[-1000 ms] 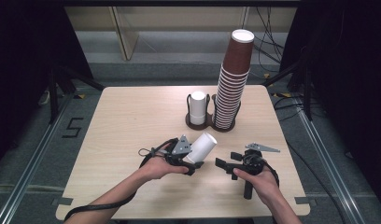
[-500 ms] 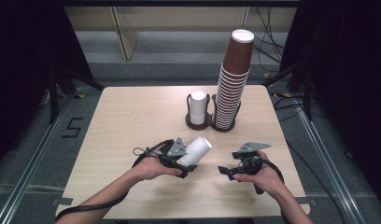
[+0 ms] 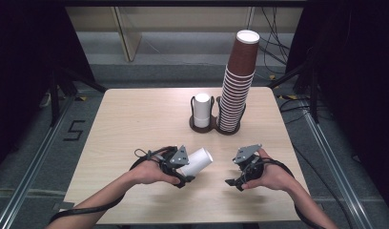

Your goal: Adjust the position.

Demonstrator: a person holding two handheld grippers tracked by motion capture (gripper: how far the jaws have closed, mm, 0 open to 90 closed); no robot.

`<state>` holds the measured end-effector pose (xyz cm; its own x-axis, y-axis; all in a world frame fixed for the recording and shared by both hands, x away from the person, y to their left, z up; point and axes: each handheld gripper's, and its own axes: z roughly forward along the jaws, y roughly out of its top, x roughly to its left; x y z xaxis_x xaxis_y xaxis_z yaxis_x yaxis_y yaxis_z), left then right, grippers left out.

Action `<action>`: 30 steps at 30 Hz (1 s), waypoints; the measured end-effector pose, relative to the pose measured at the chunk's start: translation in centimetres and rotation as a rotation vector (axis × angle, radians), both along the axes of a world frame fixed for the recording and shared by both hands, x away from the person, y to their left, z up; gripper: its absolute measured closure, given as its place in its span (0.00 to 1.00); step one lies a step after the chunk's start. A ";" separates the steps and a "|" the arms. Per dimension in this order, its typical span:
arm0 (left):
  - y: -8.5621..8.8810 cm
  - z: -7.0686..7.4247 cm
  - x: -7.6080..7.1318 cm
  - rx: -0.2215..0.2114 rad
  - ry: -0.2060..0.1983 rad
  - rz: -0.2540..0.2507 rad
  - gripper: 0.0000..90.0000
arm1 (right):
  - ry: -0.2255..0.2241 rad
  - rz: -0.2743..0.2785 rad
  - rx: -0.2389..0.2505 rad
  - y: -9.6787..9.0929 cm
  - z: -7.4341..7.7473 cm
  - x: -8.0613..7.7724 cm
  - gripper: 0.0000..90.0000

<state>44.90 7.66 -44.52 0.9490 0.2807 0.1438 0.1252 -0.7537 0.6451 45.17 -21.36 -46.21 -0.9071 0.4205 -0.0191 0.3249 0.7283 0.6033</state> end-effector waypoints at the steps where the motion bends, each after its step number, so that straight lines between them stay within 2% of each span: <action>1: 0.0 0.0 -0.1 0.005 0.000 -0.005 0.29 | 0.003 0.023 -0.004 0.2 0.1 -0.1 0.17; 3: 0.0 0.0 -0.1 0.016 -0.005 -0.021 0.29 | -0.012 0.080 -0.019 0.4 0.4 0.2 0.17; 4: -0.1 -0.1 -0.4 -0.005 -0.002 -0.009 0.29 | -0.005 0.099 -0.025 0.4 0.5 0.1 0.18; 5: -0.1 0.0 -0.4 0.008 -0.002 -0.020 0.29 | -0.009 0.138 -0.032 0.5 0.5 0.1 0.18; 9: -0.3 0.2 -0.7 0.054 -0.007 -0.054 0.29 | 0.020 0.197 -0.069 0.6 0.5 0.1 0.19; 10: -0.4 0.2 -0.8 0.062 -0.006 -0.057 0.29 | 0.012 0.229 -0.076 0.7 0.5 0.2 0.19; 11: -0.4 0.2 -0.8 0.064 -0.005 -0.059 0.29 | 0.028 0.229 -0.085 0.7 0.5 0.1 0.19; 15: -0.8 0.5 -0.9 0.114 -0.006 -0.079 0.29 | 0.023 0.256 -0.092 1.1 0.5 0.1 0.19; 17: -1.0 0.6 -0.9 0.143 -0.004 -0.089 0.29 | 0.005 0.286 -0.094 1.3 0.5 0.2 0.19; 19: -1.1 0.7 -0.9 0.174 -0.001 -0.097 0.29 | 0.013 0.300 -0.096 1.5 0.5 0.3 0.19; 20: -1.2 0.6 -0.9 0.168 0.004 -0.087 0.29 | 0.016 0.293 -0.099 1.5 0.6 0.2 0.20; 21: -1.4 0.6 -1.0 0.163 0.008 -0.080 0.29 | 0.009 0.309 -0.091 1.6 0.6 0.4 0.20; 22: -1.4 0.7 -0.9 0.177 0.008 -0.090 0.29 | 0.008 0.314 -0.088 1.7 0.7 0.4 0.20; 23: -1.5 0.7 -0.9 0.174 0.014 -0.086 0.29 | 0.013 0.301 -0.088 1.7 0.8 0.3 0.20; 24: -1.7 0.9 -0.8 0.201 0.010 -0.105 0.29 | 0.005 0.307 -0.089 1.8 0.9 0.3 0.20; 25: -1.8 0.8 -0.9 0.189 0.016 -0.100 0.29 | 0.001 0.316 -0.088 2.0 0.9 0.3 0.20; 27: -2.0 0.9 -0.9 0.229 0.011 -0.136 0.29 | -0.008 0.319 -0.090 2.2 1.1 0.3 0.19; 29: -2.3 0.9 -1.0 0.222 0.031 -0.147 0.29 | -0.020 0.330 -0.092 2.4 1.2 0.4 0.19; 30: -2.4 0.8 -1.0 0.208 0.041 -0.143 0.29 | -0.010 0.310 -0.097 2.5 1.3 0.2 0.19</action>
<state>43.87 5.30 -43.75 0.9831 0.1118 0.1449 0.0309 -0.8817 0.4709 45.36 -18.86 -44.89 -0.9913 0.1196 -0.0549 0.0727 0.8457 0.5286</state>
